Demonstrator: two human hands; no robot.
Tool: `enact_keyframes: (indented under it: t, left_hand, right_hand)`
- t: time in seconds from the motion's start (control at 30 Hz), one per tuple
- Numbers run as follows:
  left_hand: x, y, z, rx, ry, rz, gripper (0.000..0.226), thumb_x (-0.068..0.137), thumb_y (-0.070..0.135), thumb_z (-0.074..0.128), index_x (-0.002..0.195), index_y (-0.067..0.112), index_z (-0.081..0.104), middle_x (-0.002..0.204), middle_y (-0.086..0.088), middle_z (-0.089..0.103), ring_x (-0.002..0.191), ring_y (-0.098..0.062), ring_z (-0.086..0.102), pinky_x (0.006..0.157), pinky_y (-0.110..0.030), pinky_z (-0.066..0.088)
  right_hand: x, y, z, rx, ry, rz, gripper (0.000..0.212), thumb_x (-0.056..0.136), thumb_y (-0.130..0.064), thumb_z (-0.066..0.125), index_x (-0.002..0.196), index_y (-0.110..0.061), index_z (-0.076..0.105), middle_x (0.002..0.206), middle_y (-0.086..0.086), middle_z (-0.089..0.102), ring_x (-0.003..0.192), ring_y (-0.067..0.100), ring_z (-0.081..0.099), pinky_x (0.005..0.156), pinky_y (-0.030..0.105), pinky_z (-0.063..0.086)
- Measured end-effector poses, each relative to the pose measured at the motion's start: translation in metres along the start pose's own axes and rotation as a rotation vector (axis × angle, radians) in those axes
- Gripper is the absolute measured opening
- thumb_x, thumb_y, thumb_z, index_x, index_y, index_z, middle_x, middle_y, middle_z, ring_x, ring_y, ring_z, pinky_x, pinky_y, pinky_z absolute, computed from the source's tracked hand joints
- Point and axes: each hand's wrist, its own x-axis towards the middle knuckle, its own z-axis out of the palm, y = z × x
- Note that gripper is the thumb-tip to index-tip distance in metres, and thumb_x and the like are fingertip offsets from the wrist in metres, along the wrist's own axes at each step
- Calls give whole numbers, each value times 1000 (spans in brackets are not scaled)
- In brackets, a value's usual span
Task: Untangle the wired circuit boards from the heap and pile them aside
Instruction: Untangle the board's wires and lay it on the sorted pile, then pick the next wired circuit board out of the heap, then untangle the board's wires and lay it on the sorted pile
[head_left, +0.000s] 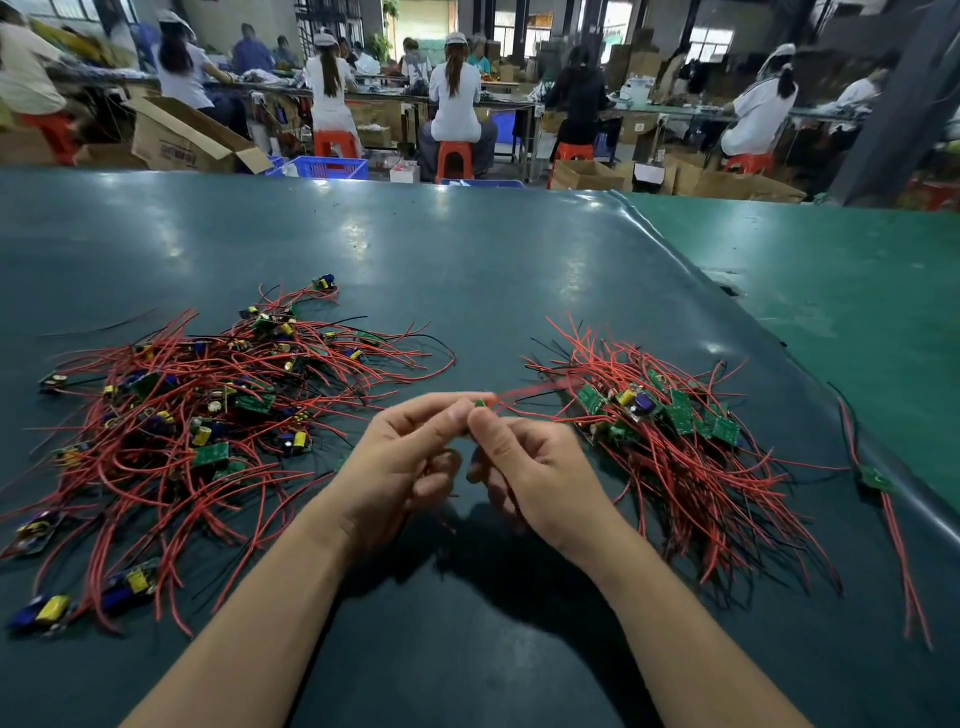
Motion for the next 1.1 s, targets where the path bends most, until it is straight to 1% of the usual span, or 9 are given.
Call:
enact_keyframes:
  t: [0.17,0.3,0.43,0.57,0.7,0.8,0.9,1.0,1.1]
  left_hand:
    - [1,3,-7,120,-23,-43,33,82,40,58,103,24,77,67,12,61,38,-2,31,35,-12,16]
    - [1,4,-13,229,-58,-21,30,86,33,59,106,18,75,72,4,65,39,-5,32,38,-14,19]
    - [5,0,-12,162,-24,-57,38,82,34,62,110,9,59,74,-6,68,34,-7,30,37,-12,20]
    - [5,2,-17,432,56,-103,34,81,32,68,97,2,64,70,-11,71,33,-9,38,34,-14,27]
    - [6,4,-27,565,206,87,12,86,18,71,81,8,73,60,-4,66,36,-6,36,37,-14,28]
    - [9,4,-32,680,382,289,12,87,18,72,77,12,73,58,2,67,46,-2,50,49,-13,39]
    - [11,-1,-40,835,580,369,14,88,26,72,76,20,71,59,6,67,55,-2,57,58,-14,44]
    - [10,-5,-47,1037,787,393,22,90,36,69,76,19,69,59,9,62,58,-13,61,62,-26,48]
    - [6,-5,-46,1282,912,424,21,90,36,66,75,20,66,63,10,54,68,-29,60,61,-33,44]
  right_hand:
    - [1,2,-7,-23,-7,12,40,95,-41,58,69,-12,65,49,-1,51,37,12,40,38,20,32]
    - [2,7,-11,-438,55,-164,38,89,-46,56,81,-11,70,69,5,69,63,22,64,61,41,51]
    - [3,6,-8,-180,74,-146,14,87,-36,64,86,-23,69,68,-10,69,52,2,60,44,19,43]
    - [5,9,-18,-436,139,-163,15,88,-33,69,77,-23,70,65,-5,68,49,8,58,48,27,47]
    - [7,2,-22,-28,318,-93,4,92,-18,68,88,-18,69,70,6,73,47,18,64,38,23,45]
    - [9,-6,-26,225,473,-105,3,95,-11,62,95,-10,65,77,9,75,62,23,73,41,23,51]
    - [11,-12,-25,395,566,-156,4,97,-10,58,101,-8,60,85,10,76,71,26,75,45,24,53]
    - [11,-18,-29,567,694,-190,4,97,-8,59,95,-11,60,97,5,77,74,23,75,45,22,53]
    - [11,-21,-35,682,781,-104,13,97,-10,59,84,-12,59,108,3,75,75,22,75,46,19,52]
